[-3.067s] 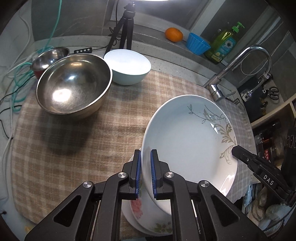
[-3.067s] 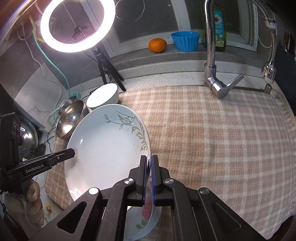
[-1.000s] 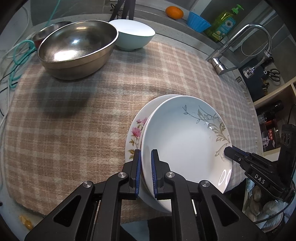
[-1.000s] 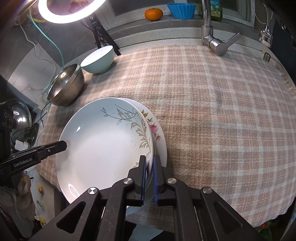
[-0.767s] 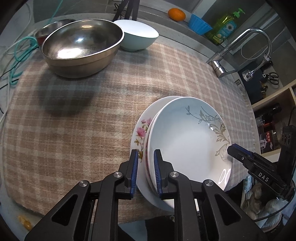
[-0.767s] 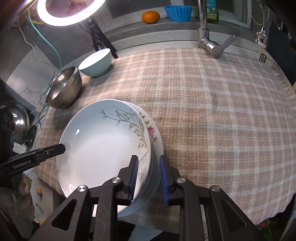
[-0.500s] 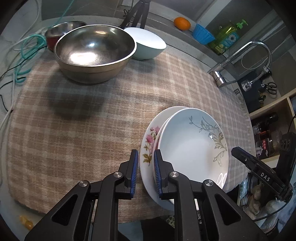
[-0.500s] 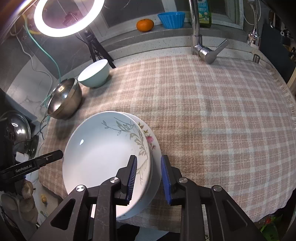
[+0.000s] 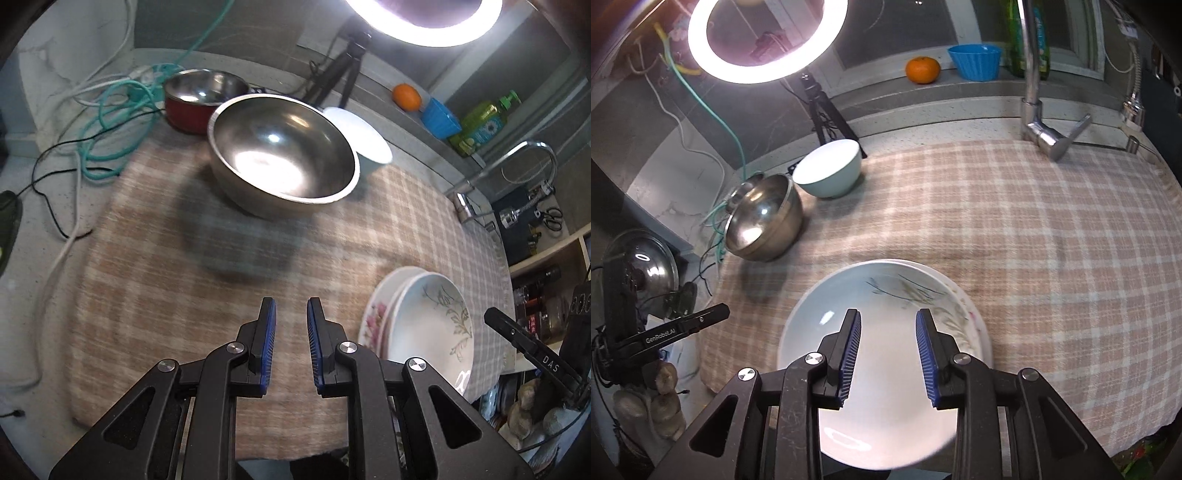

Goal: Organize plates and bowls
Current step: 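Reach the left gripper to the large steel bowl and close on its rim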

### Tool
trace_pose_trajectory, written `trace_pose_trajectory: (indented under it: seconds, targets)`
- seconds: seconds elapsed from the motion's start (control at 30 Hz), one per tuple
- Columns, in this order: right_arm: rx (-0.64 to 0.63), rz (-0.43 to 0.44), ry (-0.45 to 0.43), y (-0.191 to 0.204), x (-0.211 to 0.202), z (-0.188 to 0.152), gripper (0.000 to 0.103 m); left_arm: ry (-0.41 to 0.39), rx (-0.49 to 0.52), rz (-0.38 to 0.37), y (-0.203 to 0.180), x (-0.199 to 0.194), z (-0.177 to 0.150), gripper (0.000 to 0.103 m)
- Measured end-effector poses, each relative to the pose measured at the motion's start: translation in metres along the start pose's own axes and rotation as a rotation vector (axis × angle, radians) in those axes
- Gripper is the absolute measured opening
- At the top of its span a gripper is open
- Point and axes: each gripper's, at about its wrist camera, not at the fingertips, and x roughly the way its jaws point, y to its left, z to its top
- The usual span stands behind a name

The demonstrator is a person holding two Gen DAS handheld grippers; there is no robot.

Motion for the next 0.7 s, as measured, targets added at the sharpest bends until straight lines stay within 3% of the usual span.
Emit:
trace_pose_trajectory:
  seconds: [0.1, 0.17, 0.7]
  targets:
    - [-0.010, 0.021, 0.000, 0.016, 0.005, 0.008, 0.031, -0.022, -0.008, 0.018, 0.013, -0.005, 0.012, 0.016]
    - [-0.012, 0.036, 0.003, 0.025, 0.010, 0.014, 0.031, -0.035, -0.014, 0.026, 0.021, -0.007, 0.020, 0.022]
    - [-0.013, 0.082, 0.013, 0.078, 0.047, 0.061, 0.032, -0.088, -0.031, 0.035, 0.060, -0.006, 0.080, 0.022]
